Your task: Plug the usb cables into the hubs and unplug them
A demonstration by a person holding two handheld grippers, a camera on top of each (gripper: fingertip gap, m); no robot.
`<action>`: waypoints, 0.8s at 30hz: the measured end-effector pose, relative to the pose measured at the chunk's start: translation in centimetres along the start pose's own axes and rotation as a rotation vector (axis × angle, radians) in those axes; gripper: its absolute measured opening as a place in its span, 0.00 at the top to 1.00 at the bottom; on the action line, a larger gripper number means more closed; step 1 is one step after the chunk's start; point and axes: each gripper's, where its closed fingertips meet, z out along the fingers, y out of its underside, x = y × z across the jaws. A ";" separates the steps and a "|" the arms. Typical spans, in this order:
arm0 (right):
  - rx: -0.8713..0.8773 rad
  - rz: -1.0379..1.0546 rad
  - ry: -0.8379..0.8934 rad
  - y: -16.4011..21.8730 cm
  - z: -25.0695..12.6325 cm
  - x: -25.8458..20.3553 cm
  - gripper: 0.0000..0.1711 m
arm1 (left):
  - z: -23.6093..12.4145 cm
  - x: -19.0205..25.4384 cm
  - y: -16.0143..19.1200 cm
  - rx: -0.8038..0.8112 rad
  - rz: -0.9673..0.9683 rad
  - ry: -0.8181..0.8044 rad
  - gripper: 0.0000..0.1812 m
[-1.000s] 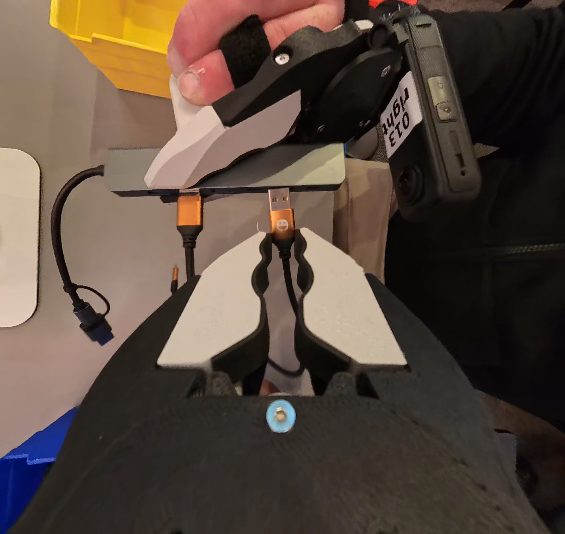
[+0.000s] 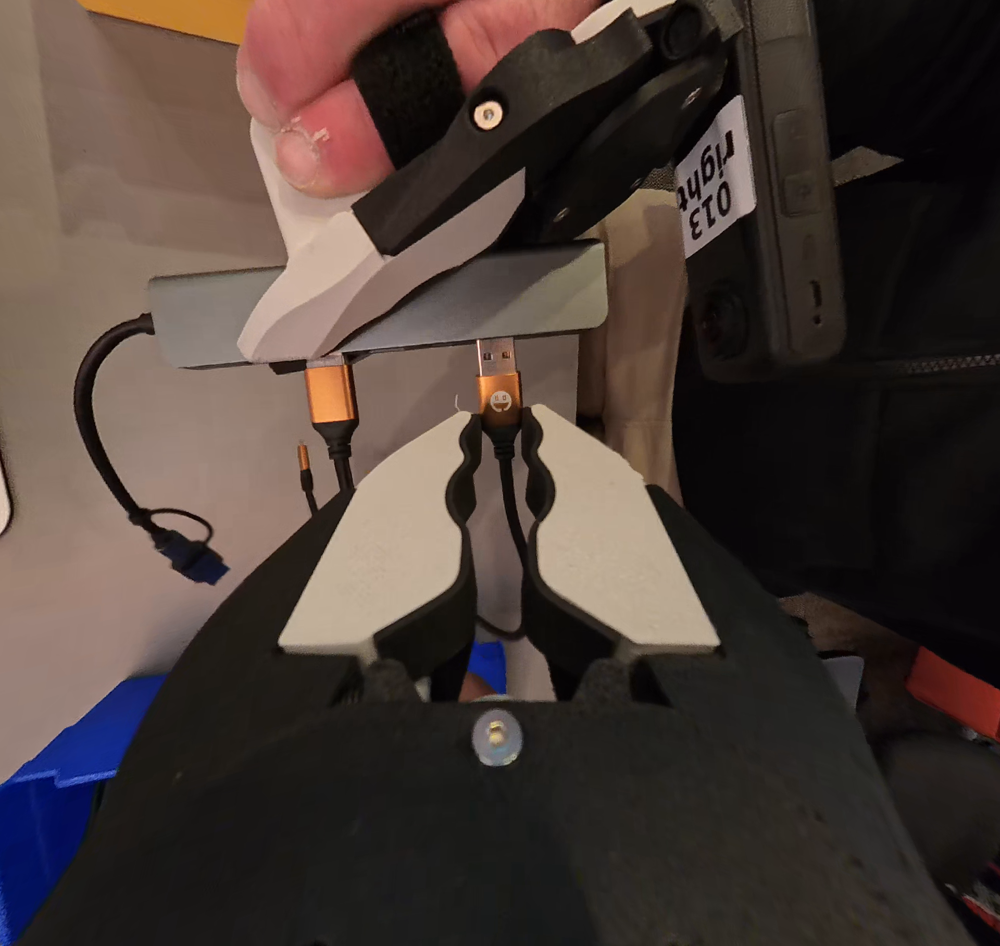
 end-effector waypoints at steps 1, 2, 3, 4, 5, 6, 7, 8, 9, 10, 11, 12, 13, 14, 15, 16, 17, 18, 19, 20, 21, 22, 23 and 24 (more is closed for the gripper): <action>-0.001 0.004 0.001 0.0 0.0 0.0 0.93 | 0.0 0.0 0.0 0.000 0.009 -0.012 0.92; 0.001 0.008 -0.001 0.0 0.0 0.0 0.93 | -0.1 0.0 -0.1 0.003 0.009 -0.016 0.92; -0.002 0.006 -0.005 0.1 0.1 -0.2 0.93 | -0.1 -0.1 -0.1 0.008 0.004 -0.020 0.92; -0.002 -0.002 -0.011 0.1 0.1 -0.4 0.93 | -0.1 -0.1 -0.1 0.005 0.003 -0.018 0.92; -0.003 -0.008 -0.015 0.1 0.2 -0.6 0.93 | -0.2 -0.2 0.0 -0.001 0.008 -0.020 0.92; -0.001 -0.011 -0.022 0.0 0.2 -0.8 0.93 | -0.4 -0.2 -0.1 0.000 0.012 -0.022 0.92; 0.001 -0.013 -0.025 0.0 0.3 -0.9 0.93 | -0.6 -0.1 -0.3 0.007 0.013 -0.023 0.92; -0.002 -0.007 -0.022 0.0 0.3 -0.9 0.93 | -0.7 -0.2 -0.3 0.004 0.014 -0.027 0.92; -0.002 0.001 -0.021 0.0 0.3 -0.9 0.93 | -0.6 -0.2 -0.3 -0.001 0.015 -0.027 0.92; -0.003 0.004 -0.020 0.1 0.3 -0.8 0.93 | -0.5 -0.3 -0.2 -0.003 0.015 -0.026 0.92; -0.005 0.008 -0.016 0.2 0.3 -0.8 0.93 | -0.3 -0.3 -0.1 -0.007 0.014 -0.027 0.92; -0.006 0.014 -0.013 0.2 0.3 -0.7 0.93 | -0.2 -0.3 0.0 -0.007 0.015 -0.032 0.92; -0.006 0.019 -0.010 0.3 0.2 -0.6 0.93 | -0.1 -0.3 0.0 -0.002 0.018 -0.038 0.92; -0.004 0.025 -0.007 0.3 0.2 -0.5 0.93 | -0.1 -0.3 -0.1 0.009 0.020 -0.041 0.92; -0.004 0.038 -0.003 0.4 0.2 -0.4 0.93 | -0.1 -0.3 -0.3 0.025 0.018 -0.045 0.92; -0.003 0.047 -0.002 0.5 0.1 -0.3 0.93 | -0.1 -0.3 -0.4 0.037 0.016 -0.045 0.92; -0.002 0.052 0.001 0.6 0.1 -0.2 0.93 | -0.1 -0.4 -0.5 0.042 0.019 -0.047 0.92; 0.001 0.056 0.002 0.5 0.1 -0.2 0.93 | 0.0 -0.3 -0.5 0.041 0.023 -0.048 0.92; 0.003 0.059 0.001 0.5 0.1 -0.1 0.93 | 0.1 -0.3 -0.4 0.038 0.029 -0.049 0.92; 0.004 0.062 0.000 0.5 0.0 -0.1 0.93 | 0.2 -0.3 -0.4 0.042 0.032 -0.053 0.92; 0.010 0.071 -0.004 0.5 0.0 -0.1 0.93 | 0.3 -0.3 -0.4 0.048 0.030 -0.054 0.92; 0.010 0.079 -0.004 0.5 0.0 0.0 0.93 | 0.3 -0.3 -0.5 0.055 0.039 -0.067 0.92; 0.010 0.088 -0.003 0.6 0.0 0.1 0.93 | 0.2 -0.4 -0.7 0.064 0.058 -0.095 0.92; 0.016 0.104 -0.003 0.7 -0.1 0.2 0.93 | 0.1 -0.3 -0.9 0.082 0.069 -0.116 0.92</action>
